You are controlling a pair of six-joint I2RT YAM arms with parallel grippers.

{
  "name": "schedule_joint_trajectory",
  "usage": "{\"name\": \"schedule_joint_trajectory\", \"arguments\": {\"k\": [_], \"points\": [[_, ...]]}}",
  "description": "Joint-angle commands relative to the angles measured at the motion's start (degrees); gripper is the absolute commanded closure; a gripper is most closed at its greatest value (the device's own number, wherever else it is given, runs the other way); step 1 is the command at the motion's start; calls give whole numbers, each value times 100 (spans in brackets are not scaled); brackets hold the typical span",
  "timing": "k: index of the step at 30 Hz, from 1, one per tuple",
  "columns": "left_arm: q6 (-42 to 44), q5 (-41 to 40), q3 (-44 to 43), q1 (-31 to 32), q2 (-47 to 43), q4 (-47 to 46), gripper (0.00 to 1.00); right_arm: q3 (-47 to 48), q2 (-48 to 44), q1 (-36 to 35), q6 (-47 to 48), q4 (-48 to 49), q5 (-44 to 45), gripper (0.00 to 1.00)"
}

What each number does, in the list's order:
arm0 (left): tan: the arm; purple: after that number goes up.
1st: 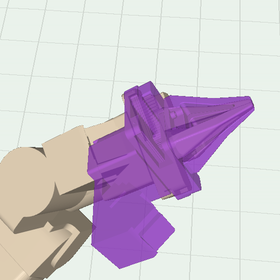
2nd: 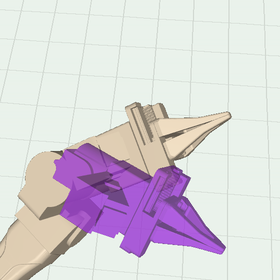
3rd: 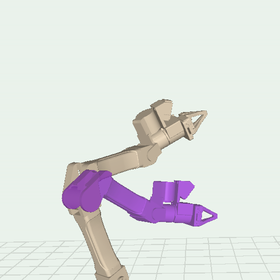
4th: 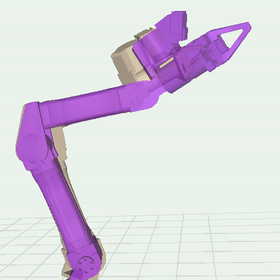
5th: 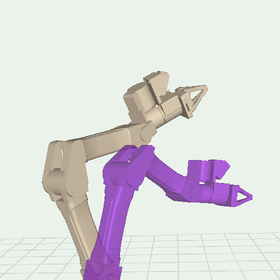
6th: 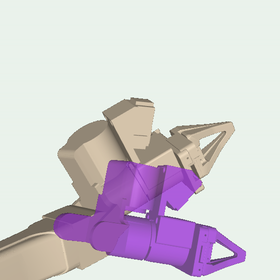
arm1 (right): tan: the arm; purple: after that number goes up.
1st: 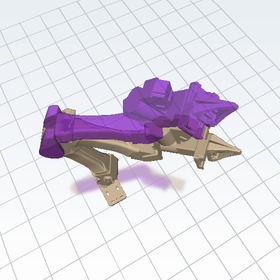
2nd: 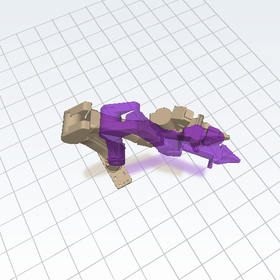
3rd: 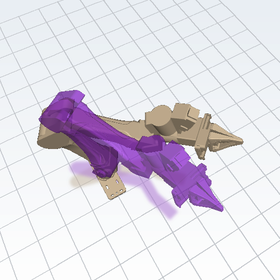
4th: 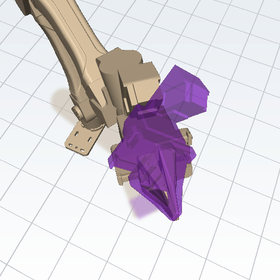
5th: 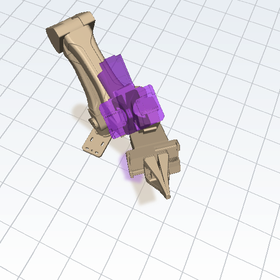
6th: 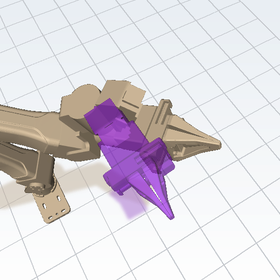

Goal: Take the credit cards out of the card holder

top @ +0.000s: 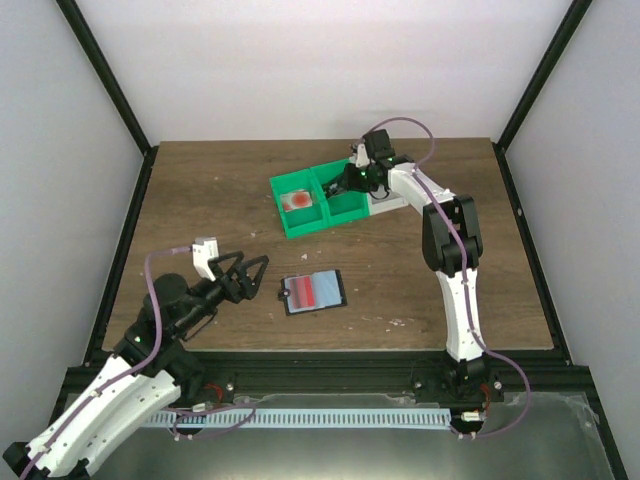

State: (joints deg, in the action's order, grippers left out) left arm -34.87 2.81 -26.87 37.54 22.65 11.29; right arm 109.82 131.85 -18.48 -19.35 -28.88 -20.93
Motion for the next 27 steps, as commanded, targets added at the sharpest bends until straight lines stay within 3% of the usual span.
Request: {"name": "schedule_joint_trajectory", "arguments": {"k": [1,10,20,27], "points": [[-1,-34,42,13,-29,21,1,198,-64,41,2,264,165,72],[-28,-42,89,16,-55,-21,0,177,-245,37,26,330,281,64],[-160,-201,91,9,321,97,2,170,-737,-30,-46,224,-113,61],[-332,-99,-149,10,861,229,4,-1290,-1980,-272,-324,544,-255,61]]}}
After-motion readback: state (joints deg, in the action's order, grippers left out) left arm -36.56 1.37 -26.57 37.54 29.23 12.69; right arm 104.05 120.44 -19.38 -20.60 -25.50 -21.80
